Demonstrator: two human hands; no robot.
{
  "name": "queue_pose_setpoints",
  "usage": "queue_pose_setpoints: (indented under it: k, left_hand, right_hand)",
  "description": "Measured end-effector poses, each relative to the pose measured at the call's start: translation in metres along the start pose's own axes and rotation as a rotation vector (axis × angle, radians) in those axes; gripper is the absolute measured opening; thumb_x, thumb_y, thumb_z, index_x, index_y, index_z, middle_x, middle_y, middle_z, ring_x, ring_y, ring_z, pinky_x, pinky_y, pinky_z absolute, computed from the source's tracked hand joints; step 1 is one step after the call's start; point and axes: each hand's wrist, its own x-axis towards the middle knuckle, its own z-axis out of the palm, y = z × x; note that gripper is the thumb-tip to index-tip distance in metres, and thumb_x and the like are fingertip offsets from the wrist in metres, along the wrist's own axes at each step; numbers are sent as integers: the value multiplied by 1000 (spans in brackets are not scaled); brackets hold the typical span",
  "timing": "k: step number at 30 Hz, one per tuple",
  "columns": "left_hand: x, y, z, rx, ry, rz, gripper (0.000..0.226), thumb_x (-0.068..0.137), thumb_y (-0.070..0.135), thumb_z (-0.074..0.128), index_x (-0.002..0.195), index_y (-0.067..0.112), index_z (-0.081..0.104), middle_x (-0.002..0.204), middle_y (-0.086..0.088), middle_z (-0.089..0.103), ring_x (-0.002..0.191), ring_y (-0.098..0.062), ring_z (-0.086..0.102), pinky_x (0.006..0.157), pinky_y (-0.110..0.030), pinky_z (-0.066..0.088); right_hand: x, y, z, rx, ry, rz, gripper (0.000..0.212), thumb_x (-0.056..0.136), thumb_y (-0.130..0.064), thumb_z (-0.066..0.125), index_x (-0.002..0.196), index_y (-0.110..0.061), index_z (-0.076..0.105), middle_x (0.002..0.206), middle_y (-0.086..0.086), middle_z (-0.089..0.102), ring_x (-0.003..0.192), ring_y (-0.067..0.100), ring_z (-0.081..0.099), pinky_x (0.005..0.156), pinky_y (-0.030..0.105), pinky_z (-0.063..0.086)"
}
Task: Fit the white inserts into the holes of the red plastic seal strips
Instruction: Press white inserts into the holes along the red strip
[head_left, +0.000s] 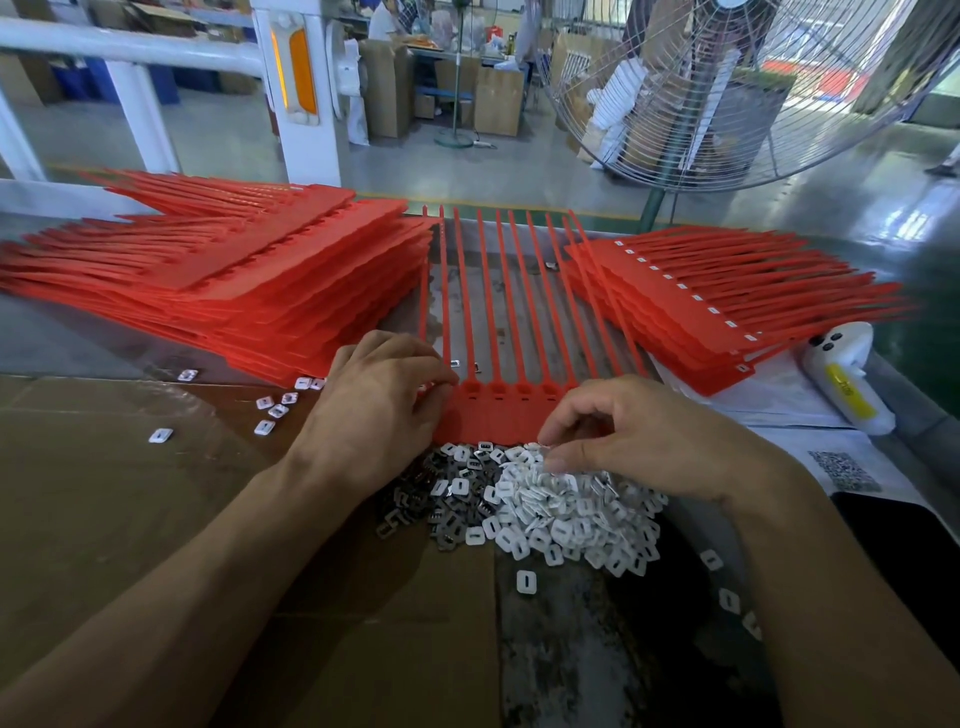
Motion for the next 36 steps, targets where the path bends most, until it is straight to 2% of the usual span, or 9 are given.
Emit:
queue_pose_setpoints:
  k: [3,6,10,15,19,24,29,31,36]
  left_hand:
    - [0,0,0,-12,-18,3,19,96,27,65,111,28,77,118,12,66,122,-13,47,98,-30,31]
    - [0,1,-1,-25,-24,9,19,96,27,65,112,28,76,118,13,66,122,-13,48,100,-32,35]
    - [-1,2,-2,-45,-20,16,19,95,25,67,111,26,77,117,12,67,121,-14,49,103,-41,41]
    - [-2,2,-3,-56,-18,22,19,95,23,67,112,25,77,116,11,67,119,-15,51,103,-45,43]
    - [-2,2,-2,-68,-19,32,19,95,23,68,111,25,77,115,12,67,119,-15,51,103,-45,44]
    - [-2,4,-3,-95,0,49,19,95,21,68,111,25,77,113,11,68,118,-15,52,101,-44,46]
    - [-2,12,-4,-149,57,131,18,94,24,67,109,21,77,108,11,68,111,-13,56,96,-36,50]
    - [-2,18,-3,-220,75,131,18,92,29,69,106,22,77,104,12,68,108,-11,58,93,-32,51]
    - [-3,29,3,-352,74,124,18,87,44,71,98,30,72,94,19,66,99,-7,58,83,-18,45]
  right_hand:
    - [-1,2,0,-51,1,-2,16,78,-42,88,88,-41,76,88,-26,68,76,-5,64,66,20,47]
    - [0,3,1,-65,21,5,10,82,-37,86,83,-39,76,88,-22,70,72,0,66,62,25,56]
    - [0,3,0,-49,18,-6,11,81,-41,85,87,-39,76,88,-19,71,74,3,67,65,27,58]
    - [1,3,4,-96,18,5,18,80,-38,87,93,-42,75,87,-26,68,80,-4,65,69,17,47]
    - [0,-1,6,-87,31,-7,11,87,-28,82,89,-37,76,85,-21,74,79,-2,68,72,24,52]
    - [-1,-3,4,-36,69,-15,7,90,-31,79,88,-37,75,85,-14,74,77,4,68,76,34,56]
    - [1,-8,8,271,229,-20,4,93,-26,75,92,-29,76,88,-8,78,78,7,70,76,34,60]
    - [4,-11,12,395,271,-20,5,95,-23,73,94,-26,77,90,-4,79,75,7,67,74,28,58]
    - [10,-16,25,447,276,-88,7,95,-26,74,93,-32,77,79,-9,72,71,4,64,69,20,56]
